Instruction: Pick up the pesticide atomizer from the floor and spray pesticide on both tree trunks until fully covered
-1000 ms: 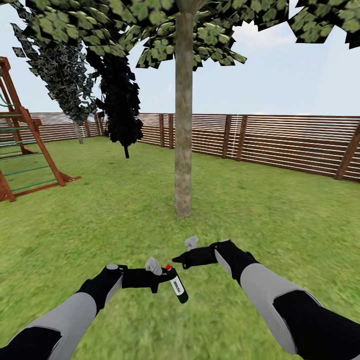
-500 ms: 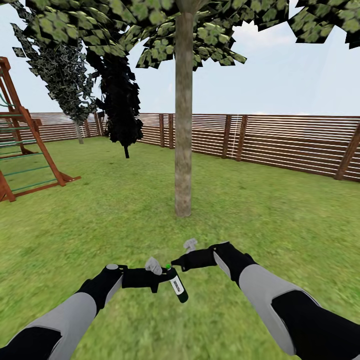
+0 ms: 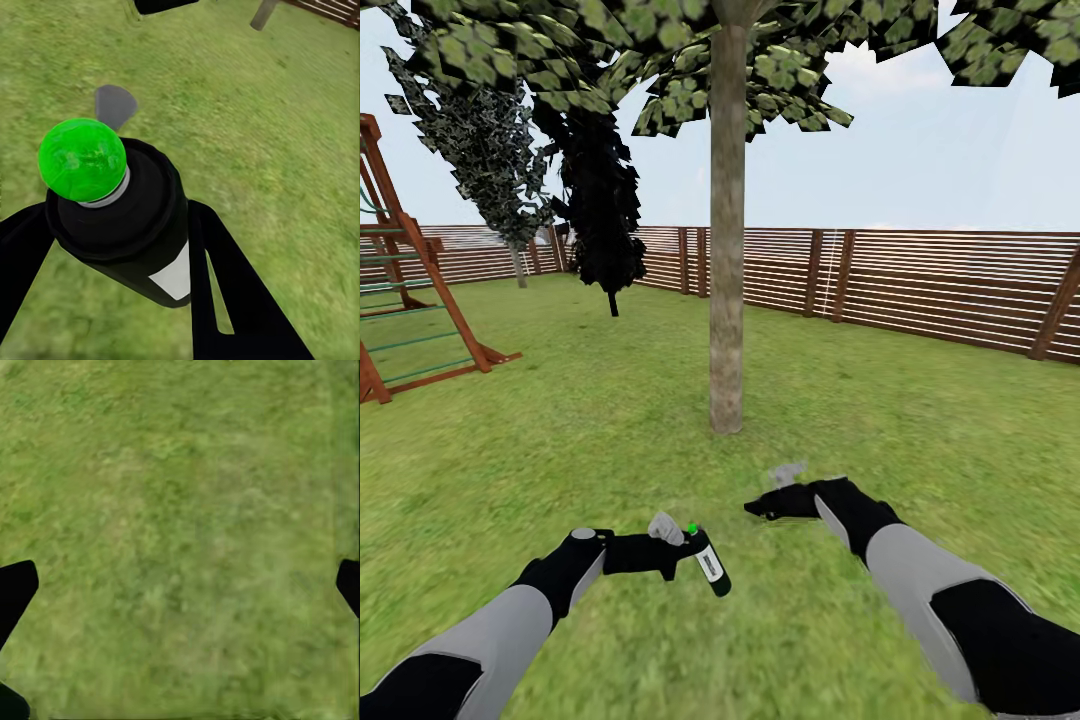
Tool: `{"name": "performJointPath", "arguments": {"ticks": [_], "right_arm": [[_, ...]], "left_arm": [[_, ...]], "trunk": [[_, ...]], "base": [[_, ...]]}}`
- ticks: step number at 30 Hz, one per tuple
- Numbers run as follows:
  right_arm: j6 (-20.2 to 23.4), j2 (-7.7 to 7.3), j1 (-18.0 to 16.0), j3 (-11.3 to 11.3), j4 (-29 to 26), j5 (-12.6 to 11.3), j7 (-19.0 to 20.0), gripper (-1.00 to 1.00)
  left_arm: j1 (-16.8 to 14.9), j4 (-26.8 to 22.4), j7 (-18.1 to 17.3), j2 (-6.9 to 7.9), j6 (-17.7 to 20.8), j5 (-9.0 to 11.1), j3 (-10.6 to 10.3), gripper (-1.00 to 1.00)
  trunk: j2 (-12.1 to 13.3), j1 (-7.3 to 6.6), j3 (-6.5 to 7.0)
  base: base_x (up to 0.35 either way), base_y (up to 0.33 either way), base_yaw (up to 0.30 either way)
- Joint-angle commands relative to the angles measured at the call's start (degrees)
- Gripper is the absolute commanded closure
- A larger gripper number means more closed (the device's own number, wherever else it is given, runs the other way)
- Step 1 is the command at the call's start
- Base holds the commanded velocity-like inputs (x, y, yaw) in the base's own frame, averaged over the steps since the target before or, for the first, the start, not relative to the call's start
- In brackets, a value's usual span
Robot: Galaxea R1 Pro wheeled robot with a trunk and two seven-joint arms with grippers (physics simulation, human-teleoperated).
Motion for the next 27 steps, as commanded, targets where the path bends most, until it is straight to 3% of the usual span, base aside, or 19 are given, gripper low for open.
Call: {"name": "performJointPath", "arguments": {"ticks": [1,2,5,6,7,8,9,10,11,12,14,19,24,27], "right_arm": [[-0.18,-1.09,-0.05,0.16,-0.20,-0.44,-2.43,-1.00],[-1.67,-2.09,-0.05,0.13,-0.27,-0.46,-5.34,-1.00],[-8.48,-5.90,0.09,0.14,1.77,-0.49,-20.62,-1.00],[-12.01,-7.17,0.19,0.15,6.33,-0.59,-27.84,-1.00],[-13.99,-7.49,0.28,0.15,8.35,-0.63,-29.97,-1.00],[-19.19,-8.24,0.79,0.17,13.19,-0.69,-34.96,-1.00],[-20.47,-8.45,1.17,0.18,14.24,-0.70,-36.37,-1.00],[-22.42,-8.75,2.21,0.20,15.74,-0.72,-38.94,-1.00],[-24.71,-9.02,4.41,0.22,17.03,-0.78,-42.02,-1.00],[-26.30,-9.09,5.67,0.23,17.53,-0.80,-43.43,-1.00],[-28.73,-9.11,7.61,0.23,18.05,-0.85,-44.93,-1.00],[-30.39,-8.90,10.15,0.24,18.37,-0.99,-45.83,-1.00],[-30.75,-8.67,10.51,0.26,18.49,-1.02,-45.55,-1.00],[-30.89,-6.99,10.56,0.26,18.50,-1.02,-45.47,-1.00]], "left_arm": [[-0.05,-0.06,-0.10,0.01,0.00,-0.17,0.04,1.00],[-0.05,-0.06,-0.05,0.01,0.02,-0.20,0.05,1.00],[-0.05,-0.01,1.95,0.02,0.08,-0.25,0.79,1.00],[-0.05,0.05,7.91,0.03,0.11,-0.25,3.11,1.00],[-0.05,0.10,11.25,0.01,0.12,-0.24,4.28,1.00],[-0.05,0.22,21.14,-0.15,0.11,-0.17,7.33,1.00],[-0.05,0.26,24.70,-0.42,0.08,-0.15,8.12,1.00],[-0.05,0.30,31.99,-1.49,0.04,-0.13,9.27,1.00],[-0.05,0.38,42.86,-4.13,-0.12,-0.17,10.31,1.00],[-0.05,0.54,48.89,-5.93,-0.25,-0.20,10.68,1.00],[-0.05,0.79,55.75,-8.07,-0.44,-0.22,11.04,1.00],[-0.05,0.98,59.94,-9.55,-0.55,-0.18,11.16,1.00],[-0.05,1.00,59.18,-10.42,-0.10,-0.22,11.18,1.00],[-0.05,1.06,58.87,-10.42,0.07,-0.31,11.28,1.00]], "trunk": [[-0.14,0.04,-0.14],[-0.14,0.04,-0.14],[-0.14,0.04,-0.14],[-0.14,0.04,-0.14],[-0.14,0.04,-0.14],[-0.14,0.04,-0.14],[-0.14,0.04,-0.14],[-0.14,0.04,-0.14],[-0.14,0.04,-0.14],[-0.14,0.04,-0.14],[-0.14,0.04,-0.14],[-0.14,0.04,-0.14],[-0.14,0.04,-0.14],[-0.14,0.04,-0.14]], "base": [[0.000,0.000,0.000],[0.000,0.000,0.000],[0.000,0.000,0.000],[0.000,0.000,0.000],[0.000,0.000,0.000],[0.000,0.000,0.000],[0.000,0.000,0.000],[0.000,0.000,0.000],[0.000,0.000,0.000],[0.000,0.000,0.000],[0.003,0.000,0.000],[0.160,0.000,0.000],[0.326,0.003,0.000],[0.347,0.054,0.000]]}}
